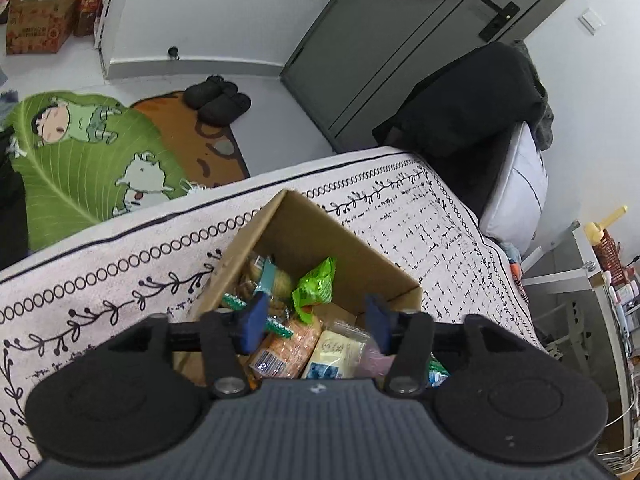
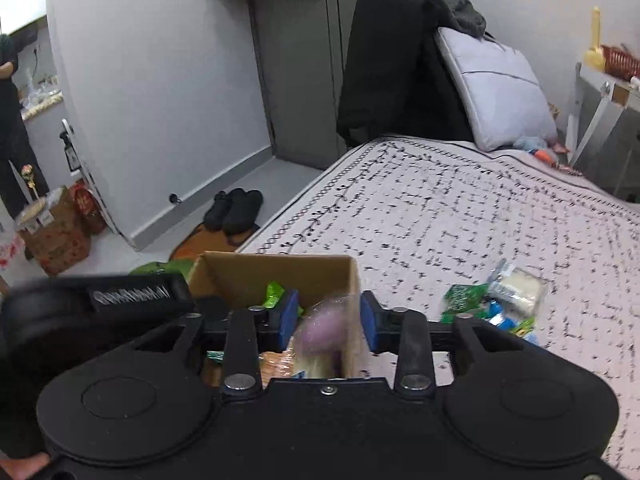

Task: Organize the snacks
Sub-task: 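Carry both held snacks over the cardboard box and release them inside, then move both tools back over the remaining snack pile, then grasp the blue packet with left gripper while right grasps blue-green packet, then carry both held blue packets over the cardboard box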

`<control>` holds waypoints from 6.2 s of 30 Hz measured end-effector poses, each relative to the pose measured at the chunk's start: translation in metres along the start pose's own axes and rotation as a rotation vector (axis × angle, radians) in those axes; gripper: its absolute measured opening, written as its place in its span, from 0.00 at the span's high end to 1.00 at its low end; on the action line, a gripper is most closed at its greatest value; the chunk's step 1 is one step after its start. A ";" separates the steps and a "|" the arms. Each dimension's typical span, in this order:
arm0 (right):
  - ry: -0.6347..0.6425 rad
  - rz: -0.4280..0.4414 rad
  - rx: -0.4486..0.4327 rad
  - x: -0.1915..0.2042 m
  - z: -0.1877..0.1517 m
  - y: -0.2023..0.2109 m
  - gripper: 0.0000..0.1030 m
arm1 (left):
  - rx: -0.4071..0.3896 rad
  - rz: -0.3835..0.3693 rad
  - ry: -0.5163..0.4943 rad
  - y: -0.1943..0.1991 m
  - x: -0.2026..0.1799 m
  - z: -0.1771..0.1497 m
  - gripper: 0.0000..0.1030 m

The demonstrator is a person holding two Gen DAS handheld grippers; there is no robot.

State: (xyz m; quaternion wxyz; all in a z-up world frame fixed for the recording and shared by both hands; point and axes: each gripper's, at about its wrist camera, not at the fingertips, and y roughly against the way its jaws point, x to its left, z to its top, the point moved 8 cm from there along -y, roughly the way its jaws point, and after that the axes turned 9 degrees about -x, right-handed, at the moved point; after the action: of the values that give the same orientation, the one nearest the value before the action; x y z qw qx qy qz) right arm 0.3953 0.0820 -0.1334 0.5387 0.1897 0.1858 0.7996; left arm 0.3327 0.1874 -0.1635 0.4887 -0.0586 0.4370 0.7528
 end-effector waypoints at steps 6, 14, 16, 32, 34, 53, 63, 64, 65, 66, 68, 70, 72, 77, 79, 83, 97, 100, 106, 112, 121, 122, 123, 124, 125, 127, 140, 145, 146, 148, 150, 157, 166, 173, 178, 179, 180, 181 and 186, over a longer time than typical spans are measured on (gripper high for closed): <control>-0.033 -0.072 0.022 -0.027 -0.006 0.006 0.53 | 0.004 -0.016 -0.056 -0.003 -0.012 -0.010 0.28; 0.010 -0.173 0.010 -0.069 -0.005 0.027 0.40 | 0.008 -0.095 -0.101 0.001 -0.040 -0.024 0.15; 0.008 -0.187 0.010 -0.080 -0.004 0.030 0.38 | 0.020 -0.128 -0.109 0.001 -0.046 -0.028 0.10; 0.081 -0.200 -0.011 -0.130 0.007 0.046 0.22 | -0.035 -0.178 -0.183 0.007 -0.076 -0.042 0.09; 0.091 -0.197 -0.006 -0.137 0.008 0.047 0.22 | -0.051 -0.189 -0.191 0.009 -0.081 -0.042 0.09; -0.257 -0.098 0.107 -0.220 -0.045 0.017 0.23 | -0.063 -0.233 -0.439 -0.007 -0.151 -0.104 0.11; -0.240 -0.021 0.145 -0.226 -0.064 -0.014 0.37 | -0.024 -0.221 -0.484 -0.039 -0.171 -0.132 0.24; -0.240 -0.013 0.150 -0.226 -0.066 -0.018 0.38 | -0.014 -0.213 -0.483 -0.044 -0.171 -0.134 0.26; -0.244 -0.002 0.156 -0.226 -0.067 -0.022 0.39 | -0.004 -0.205 -0.482 -0.049 -0.170 -0.136 0.29; -0.249 0.008 0.163 -0.226 -0.069 -0.026 0.40 | 0.004 -0.198 -0.479 -0.053 -0.169 -0.138 0.32; -0.257 0.017 0.176 -0.227 -0.074 -0.034 0.41 | 0.021 -0.185 -0.474 -0.062 -0.168 -0.140 0.35; -0.255 0.021 0.186 -0.228 -0.078 -0.042 0.41 | 0.032 -0.176 -0.467 -0.069 -0.167 -0.143 0.35; -0.248 0.029 0.189 -0.226 -0.081 -0.048 0.41 | 0.042 -0.170 -0.462 -0.077 -0.166 -0.145 0.35; -0.215 0.069 0.191 -0.215 -0.086 -0.059 0.41 | 0.068 -0.154 -0.449 -0.094 -0.164 -0.150 0.36; -0.185 0.075 0.184 -0.210 -0.086 -0.063 0.41 | 0.079 -0.153 -0.440 -0.101 -0.163 -0.153 0.36; -0.156 0.066 0.173 -0.210 -0.084 -0.068 0.48 | 0.100 -0.150 -0.441 -0.113 -0.165 -0.159 0.36; -0.203 0.029 0.180 -0.233 -0.084 -0.066 0.67 | 0.111 -0.123 -0.454 -0.138 -0.176 -0.173 0.32; -0.211 0.023 0.181 -0.237 -0.085 -0.063 0.67 | 0.097 -0.108 -0.483 -0.141 -0.176 -0.175 0.32; -0.217 0.012 0.184 -0.242 -0.085 -0.062 0.67 | 0.083 -0.101 -0.489 -0.142 -0.177 -0.175 0.33; -0.198 0.009 0.177 -0.240 -0.086 -0.061 0.67 | 0.029 -0.044 -0.456 -0.152 -0.181 -0.173 0.55; -0.142 -0.032 0.174 -0.237 -0.086 -0.058 0.67 | 0.074 -0.027 -0.423 -0.138 -0.170 -0.178 0.69; -0.137 -0.039 0.175 -0.236 -0.086 -0.058 0.67 | 0.084 -0.032 -0.434 -0.135 -0.169 -0.180 0.68; -0.131 -0.044 0.176 -0.236 -0.086 -0.057 0.67 | 0.097 -0.035 -0.447 -0.134 -0.169 -0.181 0.66; -0.125 -0.049 0.176 -0.235 -0.087 -0.056 0.67 | 0.112 -0.038 -0.455 -0.132 -0.169 -0.183 0.66; -0.116 -0.054 0.176 -0.234 -0.088 -0.056 0.67 | 0.122 -0.041 -0.451 -0.130 -0.168 -0.184 0.66; -0.106 -0.064 0.175 -0.233 -0.089 -0.053 0.67 | 0.141 -0.049 -0.435 -0.126 -0.165 -0.185 0.66; -0.121 -0.118 0.156 -0.233 -0.080 -0.014 0.70 | 0.146 -0.080 -0.381 -0.072 -0.155 -0.163 0.71; -0.094 -0.117 0.113 -0.217 -0.067 0.008 0.70 | 0.126 -0.113 -0.358 -0.044 -0.153 -0.150 0.71; -0.089 -0.111 0.105 -0.212 -0.064 0.012 0.70 | 0.122 -0.118 -0.352 -0.040 -0.152 -0.148 0.71; -0.082 -0.100 0.081 -0.201 -0.057 0.022 0.70 | 0.113 -0.124 -0.337 -0.029 -0.147 -0.142 0.71; -0.078 -0.093 0.062 -0.191 -0.051 0.031 0.70 | 0.110 -0.134 -0.317 -0.018 -0.142 -0.138 0.71; -0.068 -0.108 0.028 -0.162 -0.036 0.052 0.70 | 0.083 -0.143 -0.261 0.017 -0.119 -0.117 0.71; -0.003 -0.128 -0.008 -0.115 -0.014 0.061 0.70 | 0.037 -0.119 -0.179 0.037 -0.083 -0.080 0.71; 0.044 -0.115 -0.026 -0.077 -0.003 0.057 0.70 | 0.038 -0.071 -0.104 0.040 -0.041 -0.064 0.71; 0.077 -0.100 -0.029 -0.049 0.004 0.047 0.70 | 0.028 -0.051 -0.054 0.039 -0.020 -0.051 0.71; 0.084 -0.097 -0.030 -0.044 0.005 0.045 0.70 | 0.029 -0.050 -0.041 0.038 -0.016 -0.050 0.71; 0.090 -0.093 -0.030 -0.039 0.006 0.044 0.70 | 0.029 -0.047 -0.029 0.037 -0.013 -0.048 0.71; 0.096 -0.090 -0.029 -0.035 0.007 0.041 0.70 | 0.028 -0.041 -0.019 0.036 -0.009 -0.046 0.71; 0.127 -0.076 -0.025 -0.017 0.010 0.027 0.70 | 0.028 -0.015 0.027 0.032 0.008 -0.039 0.71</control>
State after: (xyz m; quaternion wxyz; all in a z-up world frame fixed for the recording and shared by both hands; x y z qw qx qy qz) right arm 0.3847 0.0581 -0.1130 0.5579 0.1247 0.2169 0.7913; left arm 0.2907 0.1604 -0.1721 0.4893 -0.0651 0.4536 0.7420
